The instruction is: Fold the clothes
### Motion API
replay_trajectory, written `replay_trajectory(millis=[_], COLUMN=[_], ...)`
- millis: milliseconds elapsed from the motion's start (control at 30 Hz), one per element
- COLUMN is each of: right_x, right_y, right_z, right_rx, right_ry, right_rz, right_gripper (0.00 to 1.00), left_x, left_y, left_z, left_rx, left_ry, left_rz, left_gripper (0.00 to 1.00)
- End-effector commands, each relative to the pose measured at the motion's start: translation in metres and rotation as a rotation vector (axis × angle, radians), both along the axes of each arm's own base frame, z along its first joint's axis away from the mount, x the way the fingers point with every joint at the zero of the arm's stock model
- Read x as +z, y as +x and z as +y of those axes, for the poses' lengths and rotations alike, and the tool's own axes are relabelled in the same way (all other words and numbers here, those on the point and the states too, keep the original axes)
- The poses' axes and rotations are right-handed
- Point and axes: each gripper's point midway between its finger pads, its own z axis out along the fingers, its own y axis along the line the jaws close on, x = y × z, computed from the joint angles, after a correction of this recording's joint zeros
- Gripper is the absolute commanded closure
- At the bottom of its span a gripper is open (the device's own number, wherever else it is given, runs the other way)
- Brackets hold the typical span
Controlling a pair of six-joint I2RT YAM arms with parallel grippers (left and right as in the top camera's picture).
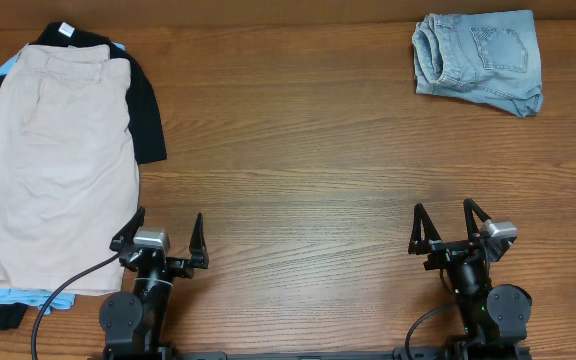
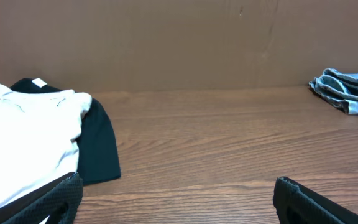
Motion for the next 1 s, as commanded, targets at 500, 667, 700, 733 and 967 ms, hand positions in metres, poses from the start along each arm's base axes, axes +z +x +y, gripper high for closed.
replay_trajectory(millis=[500,667,700,733,967], right_x=[-0.0021,-0.0021,-0.0021,-0.0021,-0.0021], right_y=[-0.0005,-0.0005,-0.0005,-0.0005,-0.0005], right_z=[0.0033,0.0032,0.0032,0.0032,0.0033], right_rx=[0.016,0.016,0.016,0.016,0.016], right_ry=[0.000,0.000,0.000,0.000,0.000], right_rz=[-0.003,-0.003,-0.003,-0.003,-0.003], right_gripper=[0.00,0.00,0.00,0.00,0.00], left_x=[0.0002,0.0001,0.0001,0.0002,0.0001], left_y=[-0.0003,-0.0003,-0.0003,-0.0003,-0.0003], left_z=[-0.0006,-0.0006,-0.0006,-0.0006,-0.0006], left_rx=[0.001,0.001,0.001,0.001,0.001], left_ry=[-0.017,-0.017,-0.017,-0.017,-0.017], left_rz=[-0.005,-0.004,-0.004,-0.005,-0.004], left_gripper=[0.00,0.00,0.00,0.00,0.00])
